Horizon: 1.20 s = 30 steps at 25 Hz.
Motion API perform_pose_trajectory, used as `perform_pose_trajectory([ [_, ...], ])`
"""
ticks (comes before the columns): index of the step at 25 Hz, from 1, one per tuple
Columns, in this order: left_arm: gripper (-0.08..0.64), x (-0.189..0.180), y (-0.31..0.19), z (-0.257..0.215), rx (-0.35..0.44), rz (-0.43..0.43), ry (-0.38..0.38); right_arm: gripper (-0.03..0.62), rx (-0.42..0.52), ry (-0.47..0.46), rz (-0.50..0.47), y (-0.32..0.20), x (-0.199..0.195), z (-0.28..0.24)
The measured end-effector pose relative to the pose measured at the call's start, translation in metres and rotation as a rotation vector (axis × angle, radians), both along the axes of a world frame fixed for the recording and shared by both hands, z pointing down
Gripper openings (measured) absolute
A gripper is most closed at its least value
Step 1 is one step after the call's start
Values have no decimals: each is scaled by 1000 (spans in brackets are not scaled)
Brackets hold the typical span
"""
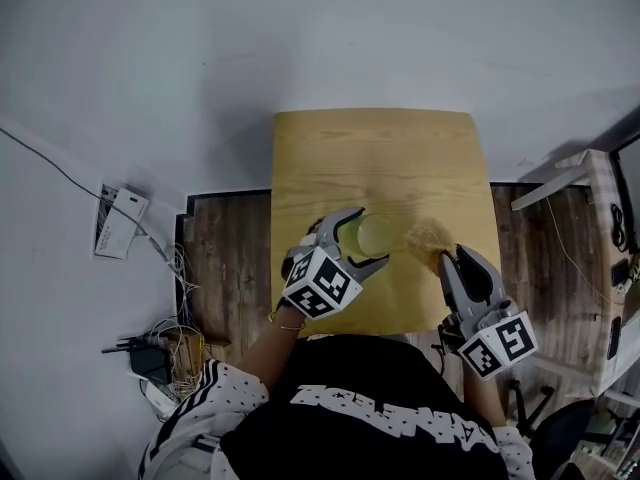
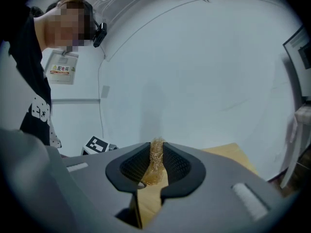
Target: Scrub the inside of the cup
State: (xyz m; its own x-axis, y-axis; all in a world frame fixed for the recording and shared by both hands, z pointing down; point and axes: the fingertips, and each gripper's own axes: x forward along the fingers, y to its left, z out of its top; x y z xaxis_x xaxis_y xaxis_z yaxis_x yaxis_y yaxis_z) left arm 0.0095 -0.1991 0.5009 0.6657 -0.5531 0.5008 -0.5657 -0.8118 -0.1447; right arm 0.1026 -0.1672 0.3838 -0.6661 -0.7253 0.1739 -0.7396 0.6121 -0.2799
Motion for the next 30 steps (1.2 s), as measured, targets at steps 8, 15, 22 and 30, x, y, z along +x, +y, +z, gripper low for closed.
perform_pose_trajectory([
  [8,397,-20,5,-29,92,6,-173,89,49,-3,-230,4,-56,-11],
  [15,397,-13,10,-50,196,60,-259,89,45,13,-346,10,-82,-10],
  [22,397,3,21,-62,267,126,-313,89,43,59,-329,9,-82,-1],
  [30,396,25,34,-72,338,181,-358,89,14,54,-300,11,-83,8],
])
